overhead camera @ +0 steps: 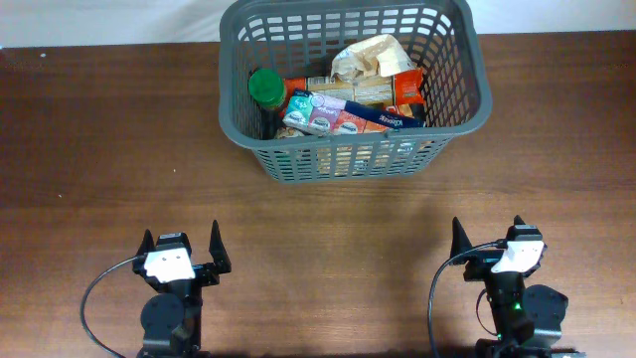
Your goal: Pack container
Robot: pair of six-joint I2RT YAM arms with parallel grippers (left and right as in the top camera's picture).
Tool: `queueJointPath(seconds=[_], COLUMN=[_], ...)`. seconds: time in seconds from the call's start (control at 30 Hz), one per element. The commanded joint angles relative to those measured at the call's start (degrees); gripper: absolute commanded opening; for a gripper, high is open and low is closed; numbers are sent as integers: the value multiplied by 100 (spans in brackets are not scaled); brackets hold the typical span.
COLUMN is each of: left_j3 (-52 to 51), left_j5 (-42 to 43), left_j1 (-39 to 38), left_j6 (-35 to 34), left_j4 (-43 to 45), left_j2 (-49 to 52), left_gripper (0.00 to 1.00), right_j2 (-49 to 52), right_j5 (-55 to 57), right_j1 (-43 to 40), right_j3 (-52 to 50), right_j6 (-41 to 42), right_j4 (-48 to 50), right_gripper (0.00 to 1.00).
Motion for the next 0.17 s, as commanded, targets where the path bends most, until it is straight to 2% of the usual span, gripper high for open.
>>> queueJointPath(seconds=[0.0,0.13], left_j3=[-57,-57], left_j5=[-39,-39], left_j1=[35,35], left_j6=[-11,-11], left_j4=[17,17], left_j2=[-63,-63], left_gripper=[99,99], right_j2=[-59,-59], right_j5=[-28,-28], right_j1=[57,57], right_j3=[-33,-33], right_j6=[-28,-28], right_j4=[-28,-28], right_gripper=[99,99])
